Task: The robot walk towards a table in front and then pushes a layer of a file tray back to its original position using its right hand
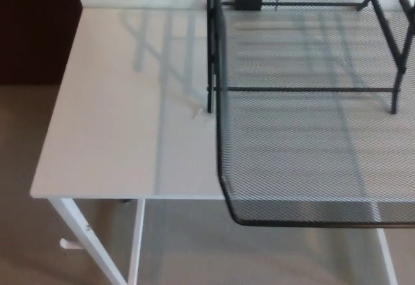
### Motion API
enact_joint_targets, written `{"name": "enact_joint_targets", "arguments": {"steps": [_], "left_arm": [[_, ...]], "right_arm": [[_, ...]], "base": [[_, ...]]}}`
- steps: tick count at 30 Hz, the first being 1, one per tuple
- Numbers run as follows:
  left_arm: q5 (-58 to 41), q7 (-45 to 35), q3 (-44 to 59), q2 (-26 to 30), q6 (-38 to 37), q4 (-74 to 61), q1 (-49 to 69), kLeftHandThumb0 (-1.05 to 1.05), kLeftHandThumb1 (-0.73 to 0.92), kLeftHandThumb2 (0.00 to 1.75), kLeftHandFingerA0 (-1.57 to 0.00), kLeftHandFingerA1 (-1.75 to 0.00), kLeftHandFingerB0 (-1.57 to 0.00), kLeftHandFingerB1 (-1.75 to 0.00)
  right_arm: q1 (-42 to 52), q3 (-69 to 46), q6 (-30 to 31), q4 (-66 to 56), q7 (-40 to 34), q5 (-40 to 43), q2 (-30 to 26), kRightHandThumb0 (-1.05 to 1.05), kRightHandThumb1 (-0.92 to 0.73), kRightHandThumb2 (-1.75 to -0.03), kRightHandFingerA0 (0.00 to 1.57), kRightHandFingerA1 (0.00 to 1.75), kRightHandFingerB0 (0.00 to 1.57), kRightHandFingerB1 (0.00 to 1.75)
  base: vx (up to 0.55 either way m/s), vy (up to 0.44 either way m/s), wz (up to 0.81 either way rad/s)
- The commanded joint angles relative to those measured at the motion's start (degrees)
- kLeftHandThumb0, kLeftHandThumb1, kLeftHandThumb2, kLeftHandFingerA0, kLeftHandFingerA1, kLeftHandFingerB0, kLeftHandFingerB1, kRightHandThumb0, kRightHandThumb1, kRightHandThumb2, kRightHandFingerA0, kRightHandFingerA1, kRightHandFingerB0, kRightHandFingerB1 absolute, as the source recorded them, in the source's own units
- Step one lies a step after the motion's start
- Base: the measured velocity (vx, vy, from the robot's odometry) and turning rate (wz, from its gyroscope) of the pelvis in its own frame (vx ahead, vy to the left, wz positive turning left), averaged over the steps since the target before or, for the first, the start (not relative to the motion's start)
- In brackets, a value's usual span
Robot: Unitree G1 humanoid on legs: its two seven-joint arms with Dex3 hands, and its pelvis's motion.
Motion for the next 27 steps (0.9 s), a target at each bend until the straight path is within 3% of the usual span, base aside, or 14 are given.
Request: {"name": "enact_joint_targets", "arguments": {"steps": [1,2,7,17,18,21,24,27], "left_arm": [[0.0,0.1,0.2,0.3,0.9,0.4,0.1,-0.02,0.69,0.58,-0.5,-0.47,-0.36,-0.38],[-0.1,0.1,0.3,0.3,1.0,0.1,0.3,-0.02,0.69,0.59,-0.5,-0.47,-0.35,-0.38],[0.1,-0.1,0.2,0.5,0.7,0.4,-0.1,-0.03,0.69,0.58,-0.5,-0.46,-0.35,-0.38],[-0.7,-0.8,0.6,0.2,1.7,-0.1,-0.4,-0.04,0.69,0.59,-0.5,-0.47,-0.35,-0.38],[-0.4,-0.5,0.5,0.4,1.6,-0.2,-0.4,-0.04,0.69,0.59,-0.5,-0.47,-0.35,-0.38],[-0.6,-0.9,0.7,0.5,1.0,0.1,-0.6,-0.03,0.69,0.59,-0.49,-0.47,-0.34,-0.38],[-0.6,-0.8,1.0,0.9,1.2,0.0,-1.4,-0.03,0.68,0.59,-0.48,-0.46,-0.34,-0.38],[-0.2,-0.7,0.7,1.0,1.4,0.1,-1.7,-0.03,0.69,0.59,-0.49,-0.47,-0.34,-0.38]], "right_arm": [[-0.1,-0.1,0.2,0.6,-0.6,-0.5,-0.6,-0.25,-0.51,-0.62,0.7,0.54,0.53,0.48],[-0.2,-0.1,0.5,0.5,-0.5,-0.4,-0.5,-0.18,-0.56,-0.56,0.73,0.5,0.56,0.43],[-1.0,0.2,-0.7,1.8,-1.2,-1.1,-0.6,-0.25,-0.5,-0.62,0.71,0.54,0.54,0.48],[0.4,-0.2,-0.4,-1.5,-0.9,-0.7,-1.1,-0.19,-0.56,-0.57,0.75,0.51,0.56,0.44],[1.6,-0.5,-0.3,-3.9,-0.8,-0.3,-1.0,-0.26,-0.5,-0.62,0.7,0.54,0.53,0.48],[8.0,-2.2,2.0,-16.4,1.7,2.2,-1.7,-0.17,-0.55,-0.56,0.7,0.48,0.54,0.43],[11.8,-4.1,-0.4,-22.5,4.0,5.8,-1.8,-0.12,-0.56,-0.56,0.68,0.5,0.52,0.45],[21.6,-9.4,-1.7,-32.3,8.0,15.7,-0.6,-0.09,-0.55,-0.54,0.69,0.51,0.57,0.47]], "base": [[0.1,-0.013,0.03],[0.07,-0.032,0.25],[0.03,-0.02,0.04],[0.0,0.0,0.0],[0.0,0.0,0.0],[0.0,0.0,0.0],[0.0,0.0,0.0],[0.0,0.0,0.0]]}}
